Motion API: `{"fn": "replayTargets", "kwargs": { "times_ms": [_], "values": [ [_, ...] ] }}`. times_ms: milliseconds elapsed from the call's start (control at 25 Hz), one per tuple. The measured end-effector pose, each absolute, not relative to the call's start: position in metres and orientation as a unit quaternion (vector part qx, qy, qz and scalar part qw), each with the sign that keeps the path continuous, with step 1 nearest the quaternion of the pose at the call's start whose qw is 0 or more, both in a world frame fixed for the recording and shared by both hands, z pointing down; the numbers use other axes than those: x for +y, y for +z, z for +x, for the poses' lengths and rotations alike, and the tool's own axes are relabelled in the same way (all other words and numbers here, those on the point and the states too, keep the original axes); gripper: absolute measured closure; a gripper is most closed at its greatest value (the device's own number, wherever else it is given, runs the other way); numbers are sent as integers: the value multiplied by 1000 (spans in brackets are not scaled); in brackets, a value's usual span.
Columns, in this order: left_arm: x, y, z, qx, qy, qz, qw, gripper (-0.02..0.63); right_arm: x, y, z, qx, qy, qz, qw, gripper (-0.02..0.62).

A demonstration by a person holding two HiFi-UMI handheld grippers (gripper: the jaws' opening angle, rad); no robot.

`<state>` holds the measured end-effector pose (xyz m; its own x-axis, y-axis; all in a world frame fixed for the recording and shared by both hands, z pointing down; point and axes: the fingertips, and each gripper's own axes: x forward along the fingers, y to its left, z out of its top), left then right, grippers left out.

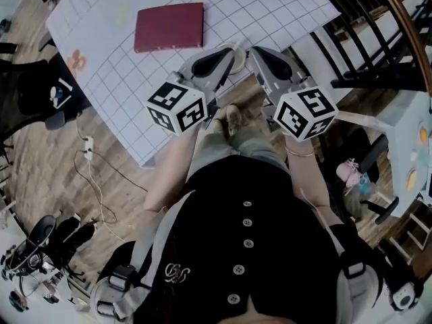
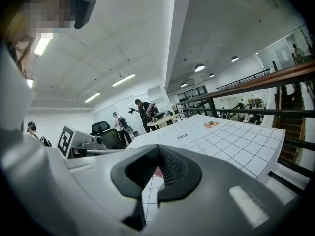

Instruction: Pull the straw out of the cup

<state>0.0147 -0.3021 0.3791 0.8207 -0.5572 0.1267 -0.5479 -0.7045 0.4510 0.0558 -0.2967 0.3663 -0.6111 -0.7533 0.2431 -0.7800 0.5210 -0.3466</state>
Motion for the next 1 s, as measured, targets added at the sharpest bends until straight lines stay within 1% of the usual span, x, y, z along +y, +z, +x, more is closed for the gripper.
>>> {"fn": "replayTargets", "kwargs": {
  "times_ms": [360, 680, 920, 1000],
  "values": [
    [-311, 411, 20, -314, 4, 912, 266, 609, -308, 401, 59, -869, 248, 425, 51, 597],
    [-304, 438, 9, -331, 14, 896, 296, 609, -304, 428, 51, -865, 277, 413, 69, 597],
    [-311, 457, 17, -334, 25, 890, 311, 609, -313, 450, 54, -862, 294, 404, 82, 595],
    [-313, 462, 17, -336, 30, 887, 314, 609, -316, 456, 52, -862, 298, 400, 85, 575]
  ]
}}
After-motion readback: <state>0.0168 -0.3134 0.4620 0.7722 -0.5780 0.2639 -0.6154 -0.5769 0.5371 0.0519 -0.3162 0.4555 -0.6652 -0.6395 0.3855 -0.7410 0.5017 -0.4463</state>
